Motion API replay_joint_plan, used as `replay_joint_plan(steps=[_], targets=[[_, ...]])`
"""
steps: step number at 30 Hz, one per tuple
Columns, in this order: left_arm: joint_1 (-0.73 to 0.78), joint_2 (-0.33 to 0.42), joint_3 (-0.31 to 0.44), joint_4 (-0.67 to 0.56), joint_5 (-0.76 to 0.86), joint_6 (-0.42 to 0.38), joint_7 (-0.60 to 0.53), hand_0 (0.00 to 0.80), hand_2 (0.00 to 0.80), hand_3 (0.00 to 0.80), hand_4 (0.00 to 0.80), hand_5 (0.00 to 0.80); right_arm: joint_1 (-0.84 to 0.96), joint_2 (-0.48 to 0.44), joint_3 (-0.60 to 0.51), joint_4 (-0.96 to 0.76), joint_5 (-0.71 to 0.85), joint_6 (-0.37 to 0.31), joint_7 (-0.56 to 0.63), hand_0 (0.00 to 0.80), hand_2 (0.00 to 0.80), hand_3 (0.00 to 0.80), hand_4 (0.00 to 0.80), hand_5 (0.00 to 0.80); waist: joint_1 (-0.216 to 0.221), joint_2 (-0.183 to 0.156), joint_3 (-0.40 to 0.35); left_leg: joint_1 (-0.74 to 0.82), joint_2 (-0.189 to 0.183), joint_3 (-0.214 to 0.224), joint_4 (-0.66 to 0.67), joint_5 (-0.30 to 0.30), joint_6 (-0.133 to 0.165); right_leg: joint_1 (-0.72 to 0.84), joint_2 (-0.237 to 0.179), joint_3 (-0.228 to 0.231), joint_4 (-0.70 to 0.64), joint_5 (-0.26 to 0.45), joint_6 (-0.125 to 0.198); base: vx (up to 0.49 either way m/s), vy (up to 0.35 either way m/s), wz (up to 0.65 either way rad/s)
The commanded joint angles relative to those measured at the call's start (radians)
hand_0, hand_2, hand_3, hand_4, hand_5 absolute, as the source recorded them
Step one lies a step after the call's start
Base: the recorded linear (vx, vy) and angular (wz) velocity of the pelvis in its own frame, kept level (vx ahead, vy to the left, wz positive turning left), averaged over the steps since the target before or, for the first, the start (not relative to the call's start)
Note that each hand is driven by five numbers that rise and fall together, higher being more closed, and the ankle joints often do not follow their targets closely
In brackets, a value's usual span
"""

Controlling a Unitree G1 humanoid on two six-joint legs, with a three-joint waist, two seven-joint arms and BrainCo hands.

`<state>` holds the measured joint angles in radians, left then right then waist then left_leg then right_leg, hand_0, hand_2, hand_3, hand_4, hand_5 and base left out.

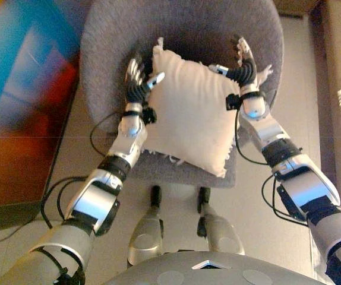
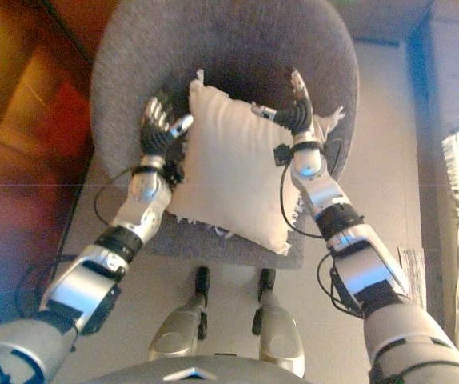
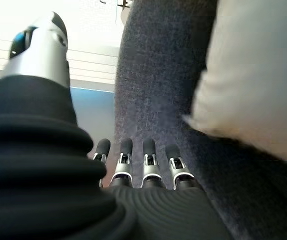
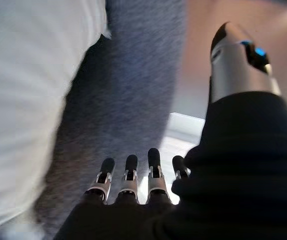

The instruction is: Pick up the cushion and take it to the sofa

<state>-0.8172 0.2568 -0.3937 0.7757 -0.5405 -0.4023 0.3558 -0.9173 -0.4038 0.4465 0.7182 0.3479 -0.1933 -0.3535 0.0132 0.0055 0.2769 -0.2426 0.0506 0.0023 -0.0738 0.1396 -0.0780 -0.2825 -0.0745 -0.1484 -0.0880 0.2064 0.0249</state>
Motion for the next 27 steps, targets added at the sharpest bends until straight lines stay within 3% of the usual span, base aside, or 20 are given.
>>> replay_joint_plan(steps=[1,8,16,21,27], targets=[[-0.186,0.016,-0.018,0.09,0.031,-0.054,0.011,0.0,0.0,0.0,0.0,0.0,-0.18,-0.024,0.02,0.05,0.023,-0.053,-0.017,0.0,0.0,0.0,0.0,0.0,-0.012,-0.022,0.042,-0.071,-0.04,0.011,0.091,-0.078,0.013,-0.037,-0.06,0.038,0.09,-0.095,0.096,-0.038,0.013,-0.06],[-0.251,0.023,-0.031,0.111,0.036,-0.078,0.033,0.0,0.0,0.0,0.0,0.0,-0.267,-0.039,0.04,0.155,0.016,-0.067,-0.006,0.0,0.0,0.0,0.0,0.0,-0.016,-0.008,0.094,-0.151,-0.051,0.011,0.114,-0.067,0.018,-0.137,-0.072,0.059,0.131,-0.084,0.106,-0.033,0.032,0.0],[-0.241,0.051,-0.031,0.097,-0.008,-0.127,0.03,0.0,0.0,0.0,0.0,0.0,-0.251,-0.047,0.029,0.131,0.024,-0.097,-0.03,0.0,0.0,0.0,0.0,0.0,-0.018,-0.01,0.127,-0.163,-0.054,0.032,0.123,-0.066,0.019,-0.159,-0.079,0.055,0.151,-0.086,0.106,-0.001,0.004,-0.01],[-0.165,0.067,-0.01,-0.035,0.028,-0.175,0.041,0.0,0.0,0.0,0.0,0.0,-0.174,-0.078,0.004,-0.022,-0.023,-0.12,-0.063,0.0,0.0,0.0,0.0,0.0,-0.013,-0.01,0.122,-0.15,-0.058,0.041,0.132,-0.077,0.018,-0.141,-0.086,0.036,0.156,-0.098,0.104,0.0,0.0,0.0],[0.028,0.084,0.055,-0.286,0.134,-0.206,0.03,0.0,0.0,0.0,0.0,0.0,0.049,-0.09,-0.122,-0.351,-0.184,-0.118,-0.079,0.0,0.0,0.0,0.0,0.0,-0.003,-0.018,0.09,-0.116,-0.064,0.04,0.137,-0.099,0.025,-0.094,-0.091,0.012,0.153,-0.119,0.101,0.029,-0.006,0.01]])
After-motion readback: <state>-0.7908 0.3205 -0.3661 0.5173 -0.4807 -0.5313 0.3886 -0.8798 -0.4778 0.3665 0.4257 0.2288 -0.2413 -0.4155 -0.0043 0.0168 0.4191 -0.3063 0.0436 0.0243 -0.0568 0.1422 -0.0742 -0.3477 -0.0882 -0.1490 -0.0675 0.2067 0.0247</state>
